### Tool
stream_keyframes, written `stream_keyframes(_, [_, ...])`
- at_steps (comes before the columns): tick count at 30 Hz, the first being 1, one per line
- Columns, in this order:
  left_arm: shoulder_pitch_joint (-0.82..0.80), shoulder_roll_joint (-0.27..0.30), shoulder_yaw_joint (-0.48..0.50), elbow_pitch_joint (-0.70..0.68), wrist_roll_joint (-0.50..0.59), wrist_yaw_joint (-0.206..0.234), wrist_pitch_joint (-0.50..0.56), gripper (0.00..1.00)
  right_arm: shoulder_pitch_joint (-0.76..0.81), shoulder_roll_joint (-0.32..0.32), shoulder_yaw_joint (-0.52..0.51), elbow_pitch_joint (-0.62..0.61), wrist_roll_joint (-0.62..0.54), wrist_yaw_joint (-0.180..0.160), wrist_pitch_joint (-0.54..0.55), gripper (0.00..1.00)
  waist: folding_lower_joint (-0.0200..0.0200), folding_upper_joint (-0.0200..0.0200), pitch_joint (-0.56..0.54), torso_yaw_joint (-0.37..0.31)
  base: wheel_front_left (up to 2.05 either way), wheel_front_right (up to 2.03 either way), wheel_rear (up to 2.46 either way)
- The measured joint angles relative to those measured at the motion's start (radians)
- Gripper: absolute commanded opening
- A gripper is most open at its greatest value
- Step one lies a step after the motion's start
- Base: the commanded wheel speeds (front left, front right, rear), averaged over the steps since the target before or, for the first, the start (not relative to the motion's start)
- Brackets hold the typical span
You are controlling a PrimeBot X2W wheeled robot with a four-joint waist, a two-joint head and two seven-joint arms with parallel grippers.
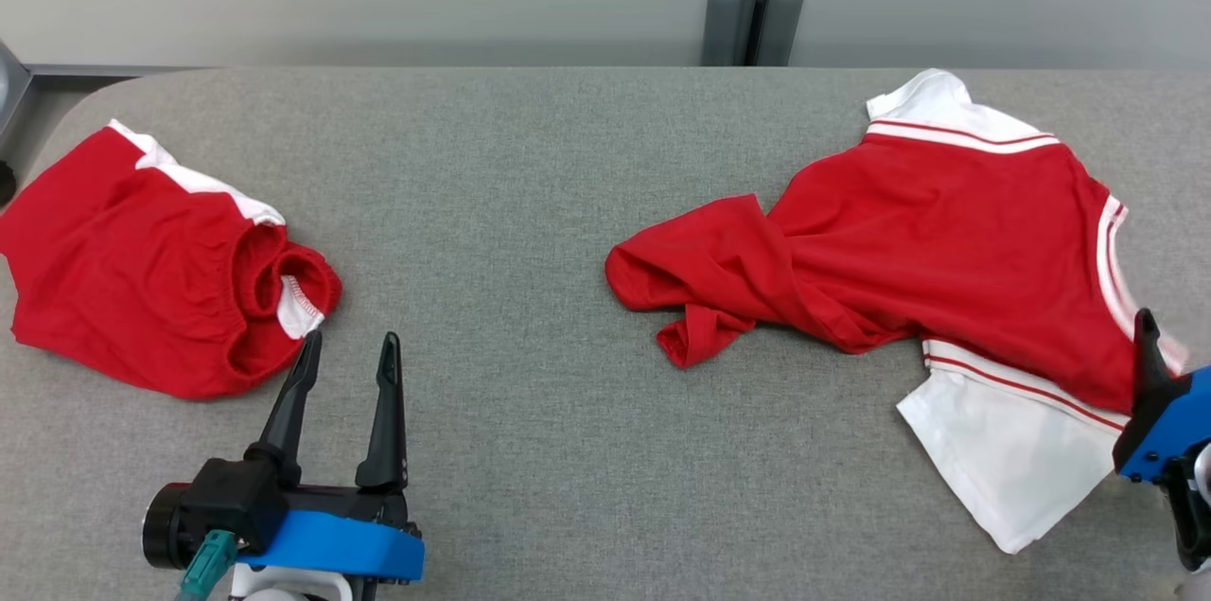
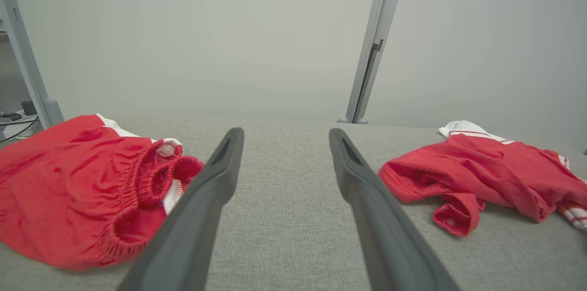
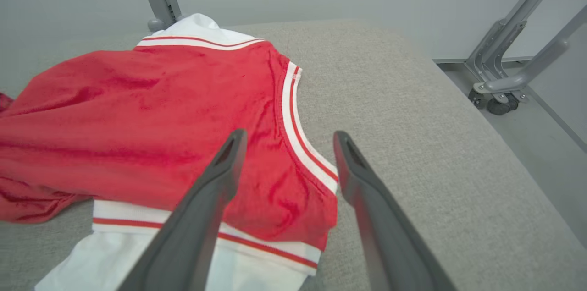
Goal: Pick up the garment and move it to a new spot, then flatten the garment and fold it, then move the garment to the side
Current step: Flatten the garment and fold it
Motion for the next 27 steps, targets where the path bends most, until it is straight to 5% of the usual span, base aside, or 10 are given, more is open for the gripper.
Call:
stream_keyframes(13, [0.036, 0.001, 0.005, 0.017, -0.002, 0.0, 0.0, 1.0, 0.187, 0.035, 0.23, -0.268, 0.021, 0.0, -0.275, 1.0, 0.0, -0.0001, -0.057, 0.0, 0.0, 0.0, 0.0])
stream_keyframes(27, [0.074, 0.015, 0.013, 0.053, -0.009, 0.0, 0.0, 1.0, 0.317, 0.052, 0.36, -0.253, 0.123, 0.0, -0.366, 1.0, -0.0001, -0.0001, -0.108, -0.032, 0.0, 0.0, 0.0])
